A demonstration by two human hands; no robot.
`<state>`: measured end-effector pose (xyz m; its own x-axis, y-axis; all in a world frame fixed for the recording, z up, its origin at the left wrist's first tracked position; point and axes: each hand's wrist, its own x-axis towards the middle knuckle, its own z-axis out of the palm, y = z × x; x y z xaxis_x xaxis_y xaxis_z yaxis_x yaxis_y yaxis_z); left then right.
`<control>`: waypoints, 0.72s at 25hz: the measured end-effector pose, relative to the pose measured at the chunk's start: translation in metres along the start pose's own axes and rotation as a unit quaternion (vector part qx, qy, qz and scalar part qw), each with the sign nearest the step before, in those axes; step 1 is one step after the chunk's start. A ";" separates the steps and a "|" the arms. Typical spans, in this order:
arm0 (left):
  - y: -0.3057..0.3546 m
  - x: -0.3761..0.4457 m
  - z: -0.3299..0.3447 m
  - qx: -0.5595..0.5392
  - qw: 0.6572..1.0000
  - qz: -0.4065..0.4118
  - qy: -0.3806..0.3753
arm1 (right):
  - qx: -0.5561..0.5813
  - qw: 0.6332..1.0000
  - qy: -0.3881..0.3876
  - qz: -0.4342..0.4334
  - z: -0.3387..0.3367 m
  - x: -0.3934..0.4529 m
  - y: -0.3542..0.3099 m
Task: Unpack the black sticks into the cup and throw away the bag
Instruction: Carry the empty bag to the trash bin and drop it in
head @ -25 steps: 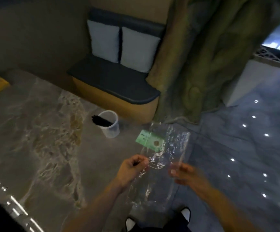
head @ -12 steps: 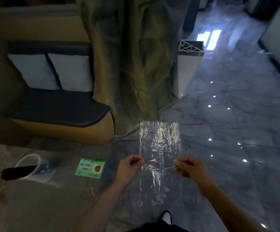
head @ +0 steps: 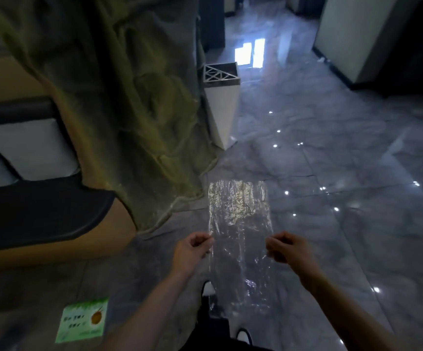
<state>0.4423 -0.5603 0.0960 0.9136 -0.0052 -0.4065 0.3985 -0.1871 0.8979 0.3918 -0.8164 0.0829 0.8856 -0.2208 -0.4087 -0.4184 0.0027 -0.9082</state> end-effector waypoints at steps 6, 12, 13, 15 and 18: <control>0.025 0.066 0.020 -0.002 0.999 0.005 -0.038 | -0.005 0.999 0.042 0.006 -0.014 0.048 -0.024; 0.065 0.165 0.020 0.007 0.998 0.014 -0.068 | -0.005 0.997 0.076 0.011 -0.002 0.128 -0.072; 0.071 0.183 0.018 0.006 0.997 0.014 -0.072 | -0.007 0.997 0.081 0.015 0.002 0.142 -0.080; 0.081 0.216 0.016 0.008 0.996 0.018 -0.082 | -0.007 0.996 0.088 0.021 0.011 0.166 -0.093; 0.100 0.257 0.018 0.011 0.995 0.023 -0.097 | -0.009 0.995 0.099 0.023 0.016 0.199 -0.114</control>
<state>0.7149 -0.5980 0.0781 0.8975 -0.2037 -0.3912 0.3521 -0.2032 0.9136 0.6189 -0.8452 0.1032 0.8095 -0.4083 -0.4218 -0.4622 -0.0002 -0.8868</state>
